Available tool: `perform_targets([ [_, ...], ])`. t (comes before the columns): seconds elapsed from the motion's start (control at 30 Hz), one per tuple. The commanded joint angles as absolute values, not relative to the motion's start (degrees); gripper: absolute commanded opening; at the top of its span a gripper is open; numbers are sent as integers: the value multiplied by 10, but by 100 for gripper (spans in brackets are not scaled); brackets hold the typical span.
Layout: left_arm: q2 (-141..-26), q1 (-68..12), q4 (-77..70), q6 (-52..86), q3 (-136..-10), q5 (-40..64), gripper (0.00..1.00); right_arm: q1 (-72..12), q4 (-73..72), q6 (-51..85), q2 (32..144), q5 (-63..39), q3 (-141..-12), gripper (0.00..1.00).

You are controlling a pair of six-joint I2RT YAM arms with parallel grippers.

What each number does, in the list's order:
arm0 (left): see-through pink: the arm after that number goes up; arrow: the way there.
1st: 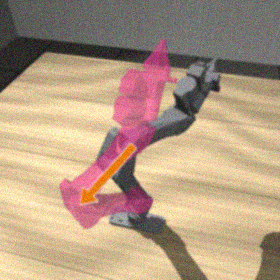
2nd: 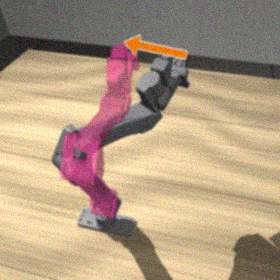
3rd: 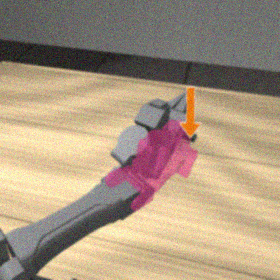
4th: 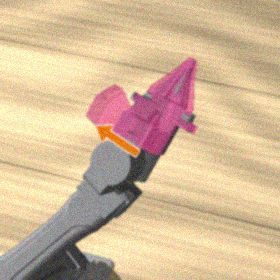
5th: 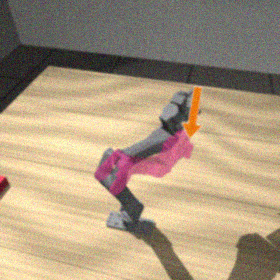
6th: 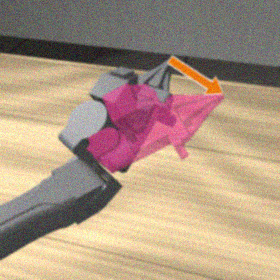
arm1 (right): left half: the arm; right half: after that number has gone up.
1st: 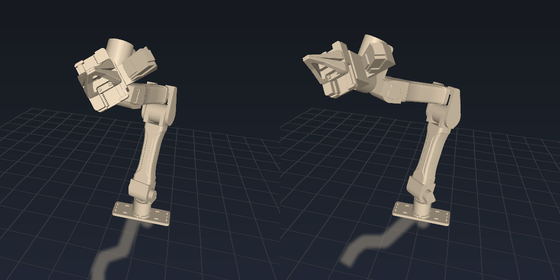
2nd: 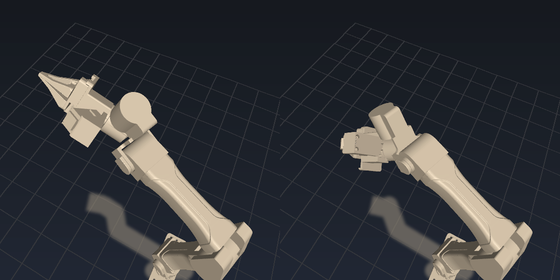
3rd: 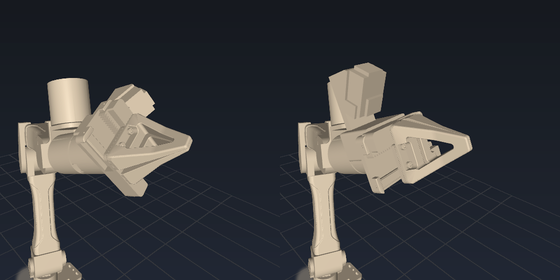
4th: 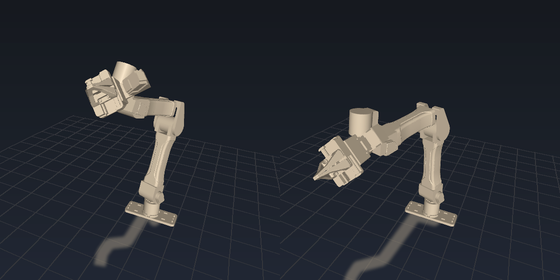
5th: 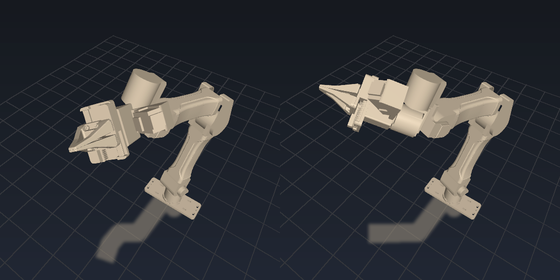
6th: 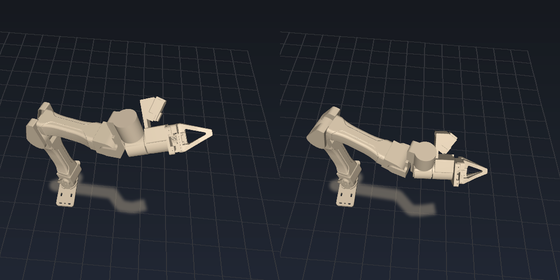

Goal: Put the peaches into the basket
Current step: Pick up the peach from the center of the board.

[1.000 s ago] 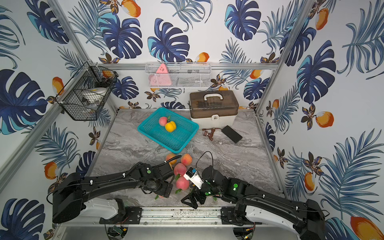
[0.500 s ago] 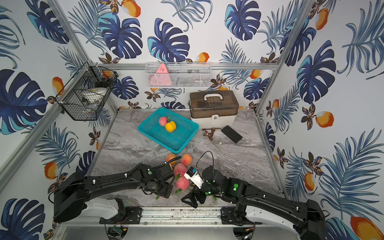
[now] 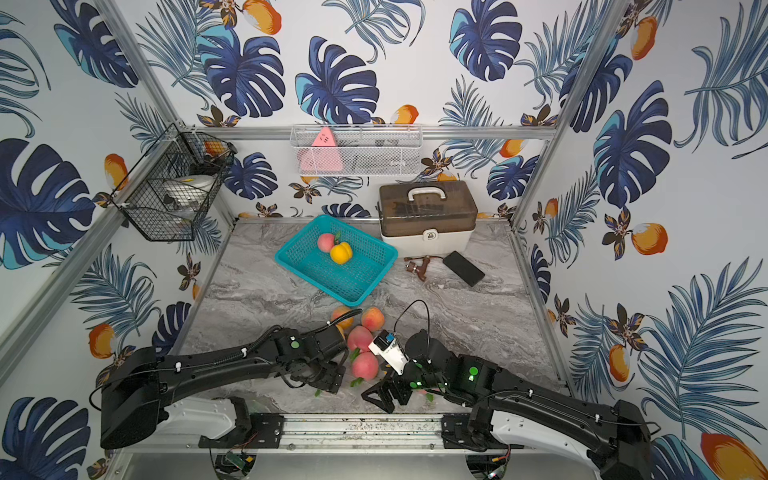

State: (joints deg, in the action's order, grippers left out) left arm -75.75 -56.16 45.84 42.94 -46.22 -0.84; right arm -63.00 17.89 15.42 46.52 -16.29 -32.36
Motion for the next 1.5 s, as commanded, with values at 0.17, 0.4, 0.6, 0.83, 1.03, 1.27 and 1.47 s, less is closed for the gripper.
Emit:
perform_targets([
  [0.17, -734, -562, 484, 435, -496, -24, 86, -630, 202, 156, 460, -111, -346, 100],
  [0.4, -730, -562, 499, 423, -531, -38, 86, -630, 202, 163, 444, -97, -350, 100],
  [0.6, -730, -562, 508, 398, -574, -46, 86, -629, 207, 164, 443, -96, -362, 100],
  [0.83, -752, -561, 530, 369, -645, -66, 86, -622, 215, 160, 445, -76, -383, 100],
  [1.03, -781, -558, 532, 345, -695, -83, 86, -607, 217, 164, 446, -70, -399, 100],
  [1.27, -824, -528, 525, 308, -765, -93, 86, -580, 237, 151, 458, -75, -432, 100],
  [1.47, -850, -487, 509, 277, -808, -86, 86, -513, 232, 150, 456, -131, -442, 100],
])
